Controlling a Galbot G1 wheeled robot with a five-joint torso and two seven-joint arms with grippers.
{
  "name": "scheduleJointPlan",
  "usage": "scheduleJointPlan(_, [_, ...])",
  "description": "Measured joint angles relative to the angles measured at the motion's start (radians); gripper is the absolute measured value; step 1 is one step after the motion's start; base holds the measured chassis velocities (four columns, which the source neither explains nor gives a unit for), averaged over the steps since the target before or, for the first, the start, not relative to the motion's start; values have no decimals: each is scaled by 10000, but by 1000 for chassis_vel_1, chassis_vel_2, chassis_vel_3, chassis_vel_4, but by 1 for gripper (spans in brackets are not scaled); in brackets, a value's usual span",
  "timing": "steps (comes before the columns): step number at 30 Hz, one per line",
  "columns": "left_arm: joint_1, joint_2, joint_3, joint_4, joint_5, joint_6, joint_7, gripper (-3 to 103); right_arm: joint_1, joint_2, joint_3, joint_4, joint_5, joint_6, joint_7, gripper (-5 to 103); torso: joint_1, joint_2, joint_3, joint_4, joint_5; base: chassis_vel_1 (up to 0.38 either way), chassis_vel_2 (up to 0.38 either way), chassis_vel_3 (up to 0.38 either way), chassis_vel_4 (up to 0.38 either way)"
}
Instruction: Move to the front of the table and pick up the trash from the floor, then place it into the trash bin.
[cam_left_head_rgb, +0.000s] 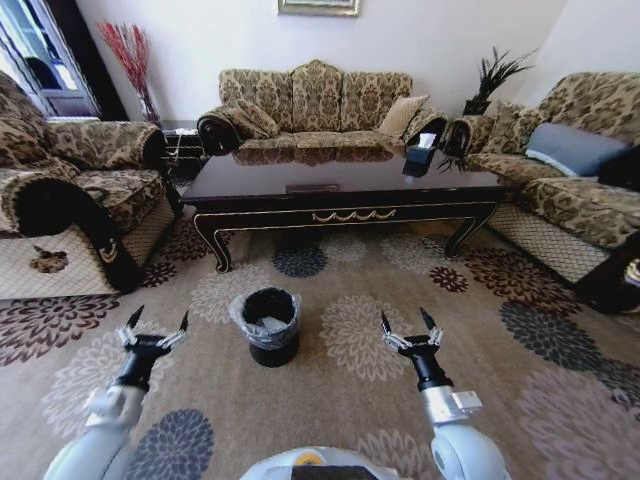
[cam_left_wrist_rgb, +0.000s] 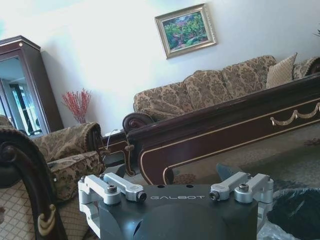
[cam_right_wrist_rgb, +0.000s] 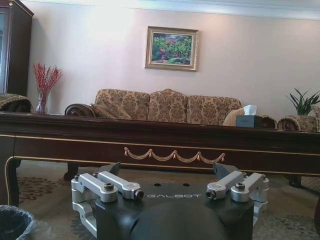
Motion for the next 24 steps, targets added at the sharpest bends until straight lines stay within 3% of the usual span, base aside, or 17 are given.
scheduleJointPlan(7, [489,-391,-67,-295,-73,-497,156,100,-1,-131,76,-64,71,60,-89,100,0,0,1,0,-2,0,0,0,0])
scheduleJointPlan(24, [471,-429,34,-453,-185,-410,139,100,31,-124,125,-145,-243,201,-135,100,0,0,1,0,-2,0,0,0,0])
